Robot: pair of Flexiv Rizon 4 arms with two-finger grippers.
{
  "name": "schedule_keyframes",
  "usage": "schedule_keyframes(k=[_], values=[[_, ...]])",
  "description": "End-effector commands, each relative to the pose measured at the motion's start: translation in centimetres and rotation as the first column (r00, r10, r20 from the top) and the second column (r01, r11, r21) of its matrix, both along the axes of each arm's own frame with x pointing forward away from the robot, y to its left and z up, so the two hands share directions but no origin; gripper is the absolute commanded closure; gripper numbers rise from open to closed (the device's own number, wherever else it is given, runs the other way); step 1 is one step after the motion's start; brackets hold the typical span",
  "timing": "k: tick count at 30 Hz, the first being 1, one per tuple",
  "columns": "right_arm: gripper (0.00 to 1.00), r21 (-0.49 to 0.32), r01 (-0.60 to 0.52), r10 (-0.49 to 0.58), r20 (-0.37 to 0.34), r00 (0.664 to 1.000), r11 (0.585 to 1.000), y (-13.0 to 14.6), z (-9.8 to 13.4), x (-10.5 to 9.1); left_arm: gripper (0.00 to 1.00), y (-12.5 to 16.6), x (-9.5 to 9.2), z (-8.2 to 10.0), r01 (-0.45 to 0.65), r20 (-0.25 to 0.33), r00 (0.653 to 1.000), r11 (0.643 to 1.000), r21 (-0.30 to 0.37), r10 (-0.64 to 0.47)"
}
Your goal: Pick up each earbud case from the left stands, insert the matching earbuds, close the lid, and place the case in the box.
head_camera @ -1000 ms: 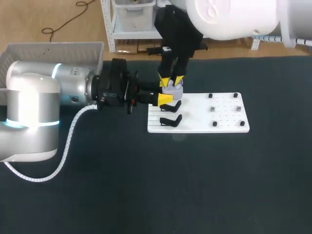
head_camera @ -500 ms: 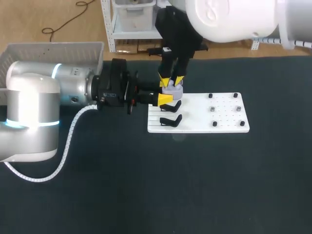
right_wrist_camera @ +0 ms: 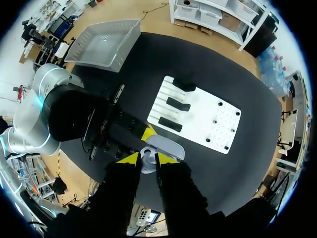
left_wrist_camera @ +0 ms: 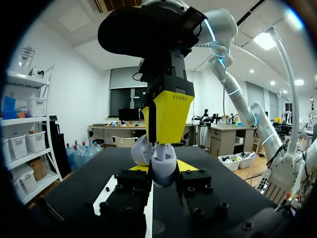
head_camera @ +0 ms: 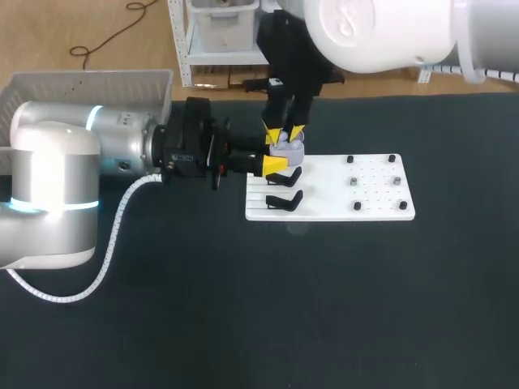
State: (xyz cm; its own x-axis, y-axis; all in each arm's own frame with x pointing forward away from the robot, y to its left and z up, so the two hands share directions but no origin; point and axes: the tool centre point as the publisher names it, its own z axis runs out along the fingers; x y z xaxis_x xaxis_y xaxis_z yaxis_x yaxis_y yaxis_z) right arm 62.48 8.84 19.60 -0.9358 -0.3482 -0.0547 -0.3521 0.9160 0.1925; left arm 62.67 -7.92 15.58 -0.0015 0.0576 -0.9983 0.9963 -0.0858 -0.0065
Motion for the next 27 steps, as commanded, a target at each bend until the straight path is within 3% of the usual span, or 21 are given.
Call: schedule_keyframes(k=[1,14,15,16,18,27], values=[[1.0,-0.004,0.0,0.0,-0.001,1.0,1.0,0.1,0.0,0.1,1.0,0.0,-0.1,0.0,-0.003,0.002,1.0,1.0,-0.002,0.003],[1.0,-0.019,-0.001,0.001,-0.01,1.0,1.0,0.2,-0.3,0.2,1.0,0.0,-0.1,0.0,-0.003,0.002,1.0,1.0,-0.002,0.003],[0.91,-0.02,-0.001,0.001,-0.012,1.0,1.0,0.2,-0.4,0.2,1.0,0.0,-0.1,0.0,-0.003,0.002,1.0,1.0,-0.002,0.003],[0.58,-0.02,-0.001,0.001,-0.014,1.0,1.0,0.2,-0.4,0.2,1.0,0.0,-0.1,0.0,-0.003,0.002,1.0,1.0,-0.002,0.003],[0.01,-0.021,-0.001,0.0,-0.016,1.0,1.0,0.2,-0.4,0.1,1.0,0.0,-0.1,0.0,-0.003,0.002,1.0,1.0,-0.002,0.003],[0.0,-0.008,-0.009,0.009,0.003,1.0,1.0,0.5,1.2,-1.1,1.0,0.0,-0.1,0.0,-0.003,0.002,1.0,1.0,-0.002,0.003]])
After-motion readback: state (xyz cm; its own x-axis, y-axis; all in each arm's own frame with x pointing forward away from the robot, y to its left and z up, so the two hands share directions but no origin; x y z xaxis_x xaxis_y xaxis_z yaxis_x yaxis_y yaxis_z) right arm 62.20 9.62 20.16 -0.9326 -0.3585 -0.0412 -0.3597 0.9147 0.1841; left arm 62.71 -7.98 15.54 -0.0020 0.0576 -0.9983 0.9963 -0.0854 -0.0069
